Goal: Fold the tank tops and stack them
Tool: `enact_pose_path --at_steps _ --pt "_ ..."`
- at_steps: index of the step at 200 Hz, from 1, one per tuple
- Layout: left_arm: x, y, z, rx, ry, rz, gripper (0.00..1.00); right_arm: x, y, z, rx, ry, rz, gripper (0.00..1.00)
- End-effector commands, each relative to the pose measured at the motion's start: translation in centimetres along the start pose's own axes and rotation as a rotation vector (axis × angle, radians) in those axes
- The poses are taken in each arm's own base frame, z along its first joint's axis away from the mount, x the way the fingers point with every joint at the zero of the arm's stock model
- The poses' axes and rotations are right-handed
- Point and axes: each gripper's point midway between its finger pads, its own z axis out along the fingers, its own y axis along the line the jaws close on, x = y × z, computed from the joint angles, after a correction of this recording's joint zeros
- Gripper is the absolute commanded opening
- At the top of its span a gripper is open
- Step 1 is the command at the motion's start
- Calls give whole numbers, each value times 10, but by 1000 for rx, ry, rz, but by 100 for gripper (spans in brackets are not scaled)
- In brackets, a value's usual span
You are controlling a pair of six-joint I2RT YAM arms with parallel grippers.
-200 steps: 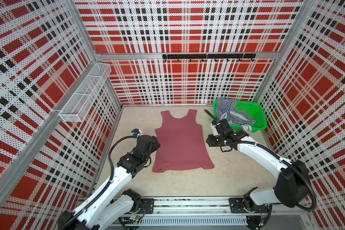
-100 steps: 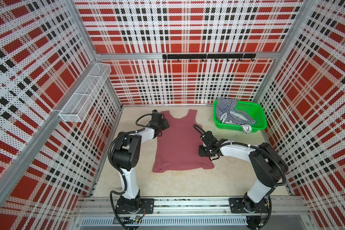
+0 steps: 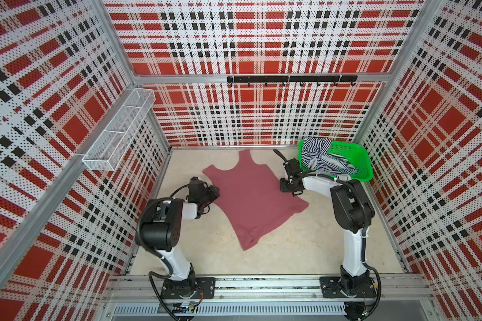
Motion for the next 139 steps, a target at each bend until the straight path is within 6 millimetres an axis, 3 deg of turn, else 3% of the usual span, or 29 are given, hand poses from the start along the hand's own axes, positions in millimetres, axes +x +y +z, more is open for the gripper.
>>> enact_pose_path --at_steps 1,12,24,46,71,92,114,139 --pt "6 16 -48 -104 -88 -41 56 -42 13 -20 -23 -53 -129 35" --pt "-3 12 -72 -138 -160 -19 58 -56 19 -35 -35 -68 -145 36" --pt "-15 2 -89 -172 -209 38 60 -59 23 -50 -53 -65 -139 38" --pt "-22 -16 -88 -260 -158 169 62 -25 32 -69 -88 -11 -102 37" --pt "-28 -53 -47 -151 -98 222 61 43 49 -74 -146 85 -52 34" --pt "-39 -78 -2 -91 -68 257 60 86 69 -74 -192 137 -12 31" --pt "-44 -95 47 -58 -13 285 59 114 80 -62 -220 172 17 30" --pt "-34 -80 81 -90 58 285 59 121 55 -38 -114 190 30 27"
